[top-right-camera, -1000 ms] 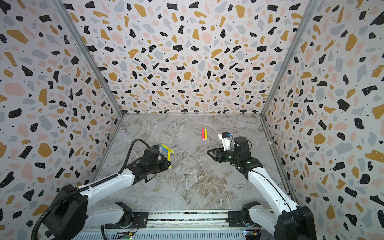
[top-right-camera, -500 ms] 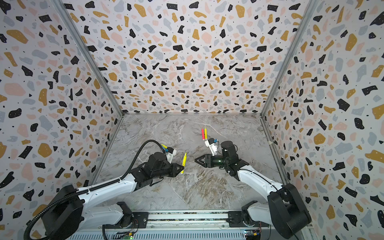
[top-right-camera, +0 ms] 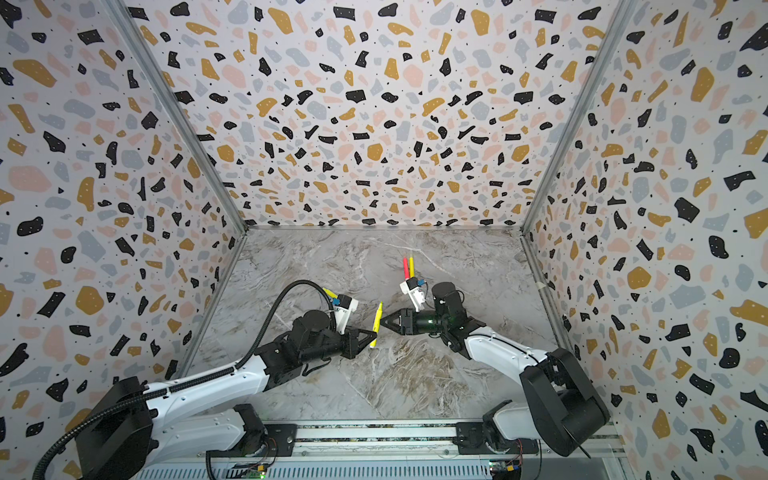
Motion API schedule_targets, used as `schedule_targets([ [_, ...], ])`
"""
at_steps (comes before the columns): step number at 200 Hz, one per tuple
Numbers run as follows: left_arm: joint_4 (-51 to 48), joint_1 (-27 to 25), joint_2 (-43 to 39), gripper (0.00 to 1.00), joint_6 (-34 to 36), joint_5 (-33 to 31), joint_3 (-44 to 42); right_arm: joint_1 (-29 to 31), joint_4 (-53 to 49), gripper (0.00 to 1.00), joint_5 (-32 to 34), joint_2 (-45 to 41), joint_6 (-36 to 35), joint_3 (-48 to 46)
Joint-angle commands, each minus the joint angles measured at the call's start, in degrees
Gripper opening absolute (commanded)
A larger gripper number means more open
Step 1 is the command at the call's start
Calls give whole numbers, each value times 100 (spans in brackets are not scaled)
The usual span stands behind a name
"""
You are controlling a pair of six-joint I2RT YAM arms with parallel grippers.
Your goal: Insert the pens into the pen caps
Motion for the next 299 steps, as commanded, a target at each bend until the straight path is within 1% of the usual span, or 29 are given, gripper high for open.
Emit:
schedule_targets([
  [1, 433, -57, -64, 9, -11, 118, -36, 53, 226, 49, -92, -7, 102, 276],
  [42, 682, -114, -45, 9, -43, 274, -68, 93, 287, 48, -106, 127, 149, 386],
  [74, 848, -124, -19, 9, -96, 354, -108, 164, 359, 44, -136, 163, 188, 448],
  [83, 892, -125, -11, 9, -106, 373, -119, 185, 356, 40, -145, 154, 181, 461],
  [107, 988, -122, 15, 9, -139, 400, -164, 216, 328, 22, -155, 87, 166, 444],
  [124, 1017, -123, 25, 9, -168, 406, -180, 216, 283, 13, -118, 7, 138, 410],
  [134, 1039, -118, 25, 10, -168, 435, -179, 216, 230, 10, -95, -38, 111, 400],
  [141, 1044, -123, 25, 15, -169, 444, -177, 217, 215, 9, -87, -67, 103, 386],
  [147, 1044, -122, 25, 22, -169, 450, -168, 222, 206, 8, -86, -83, 102, 376],
  [152, 1044, -120, 33, 25, -169, 462, -160, 225, 205, 8, -90, -105, 102, 374],
  [184, 1111, -117, 51, 31, -201, 535, -94, 228, 191, 7, -57, -222, 117, 331],
  [299, 1343, -124, 331, 32, -346, 614, 60, 331, 253, 7, -38, -313, 172, 304],
])
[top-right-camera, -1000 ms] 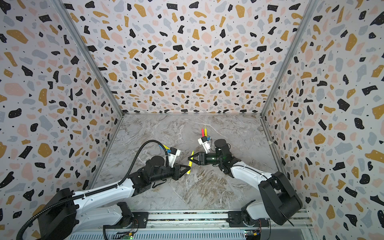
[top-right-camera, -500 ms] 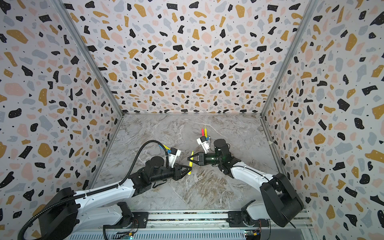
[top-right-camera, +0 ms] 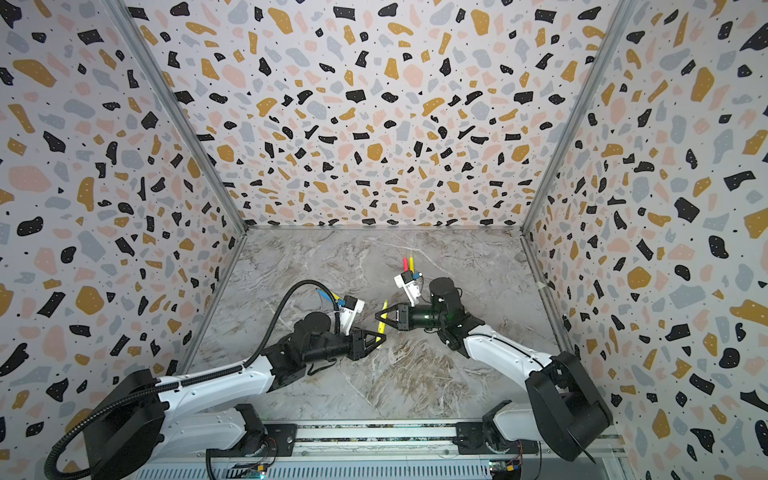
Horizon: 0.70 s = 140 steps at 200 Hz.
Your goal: Insert the pens into the pen caps
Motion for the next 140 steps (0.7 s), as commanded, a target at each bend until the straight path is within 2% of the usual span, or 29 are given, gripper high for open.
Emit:
schedule_targets([
  [1, 340, -29, 32, 32, -47, 66, 198, 62, 66, 7, 22, -142, -29, 22],
  [20, 348, -22, 66, 31, -47, 86, 225, 93, 108, 7, 24, -117, -11, 10],
  [42, 357, -24, 94, 23, -47, 104, 246, 91, 107, 7, 40, -124, -20, -1],
  [62, 374, -29, 103, 6, -56, 90, 246, 89, 104, 7, 35, -125, -20, 4],
  [72, 375, -29, 103, 0, -64, 69, 242, 90, 101, 7, 41, -134, -20, 8],
  [93, 388, -28, 95, 0, -80, 33, 206, 94, 74, 9, 58, -145, -11, 12],
  [103, 386, -24, 86, 0, -81, 17, 185, 90, 62, 14, 72, -170, -18, 8],
  [125, 341, -29, 62, 0, -38, -41, 158, 82, -61, 40, 120, -278, -84, 42],
  [140, 307, -22, 18, 0, 13, -60, 146, 24, -385, 44, 242, -398, -237, 127],
])
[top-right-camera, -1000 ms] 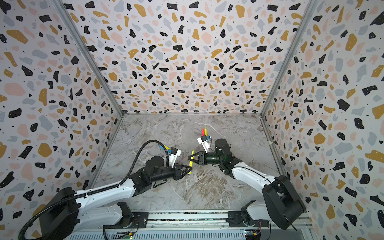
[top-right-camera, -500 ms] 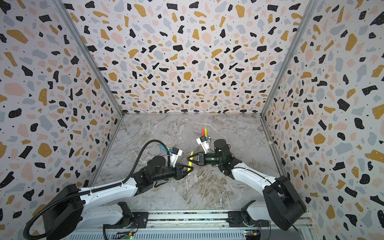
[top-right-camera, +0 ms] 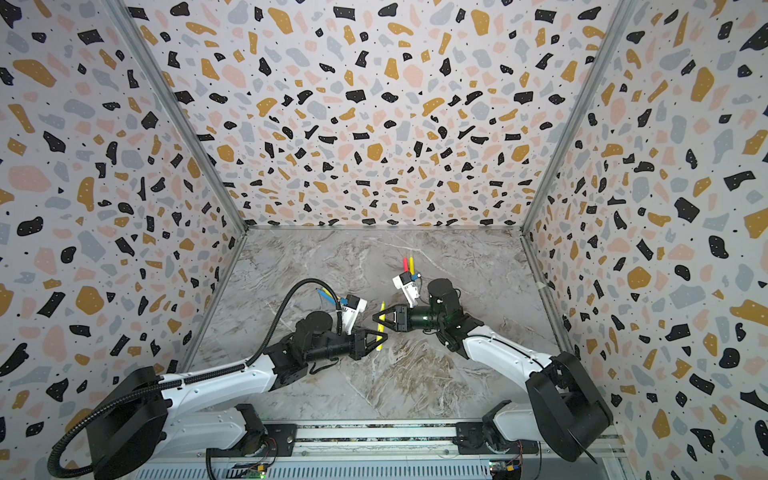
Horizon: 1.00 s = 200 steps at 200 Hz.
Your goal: Insert the pens into the pen caps
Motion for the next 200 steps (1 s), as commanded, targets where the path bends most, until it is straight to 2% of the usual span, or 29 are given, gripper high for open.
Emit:
schedule_targets([
  [1, 231, 0, -73, 0, 32, -70, 61, -46, -369, 45, 159, -353, -228, 147],
  [40, 40, -6, -381, 0, 296, -229, -86, -549, -1710, 48, 928, -959, -644, 323],
  [64, -46, -6, -700, 0, 526, -310, -212, -987, -2807, 48, 1759, -1271, -991, 425],
  [106, -471, -7, -1211, 0, 1124, -549, -307, -1529, -4142, 45, 3070, -1127, -1419, 461],
  [141, -1275, -27, -1334, 0, 1702, -1166, -205, -1639, -4339, 40, 3581, -689, -1524, 396],
  [200, -1489, -76, -1478, 0, 1870, -1258, -246, -1644, -4272, 39, 3835, 89, -1673, 508],
])
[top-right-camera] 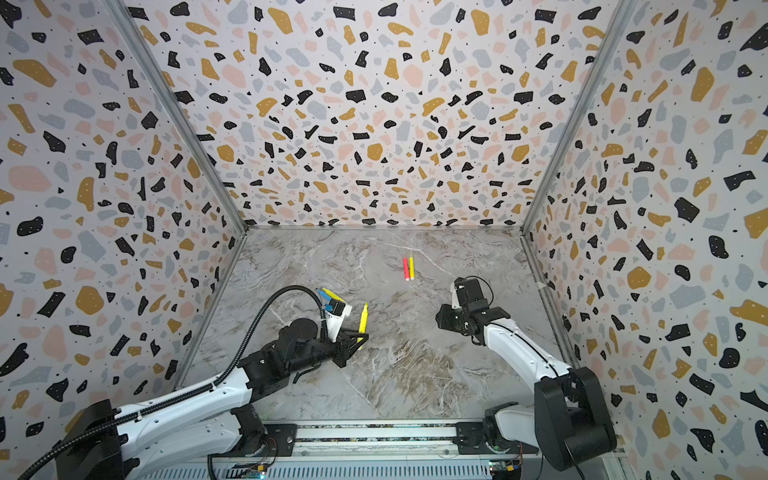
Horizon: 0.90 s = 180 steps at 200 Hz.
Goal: Insert the pens into the pen caps
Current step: 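Move the right gripper down over the clear plastic caps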
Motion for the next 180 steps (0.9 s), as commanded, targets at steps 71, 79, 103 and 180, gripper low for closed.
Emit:
schedule_targets([
  [71, 281, -90, -216, 0, -15, 17, -258, -10, 131, 43, 263, 822, -257, 250],
  [79, 255, -85, -233, 0, -5, 2, -257, -10, 154, 43, 253, 901, -281, 284],
  [103, 228, -84, -286, 0, 4, -15, -256, -9, 207, 43, 221, 1104, -293, 408],
  [180, 186, -84, -385, 0, 4, -43, -276, 38, 287, 45, 186, 1688, -341, 694],
])
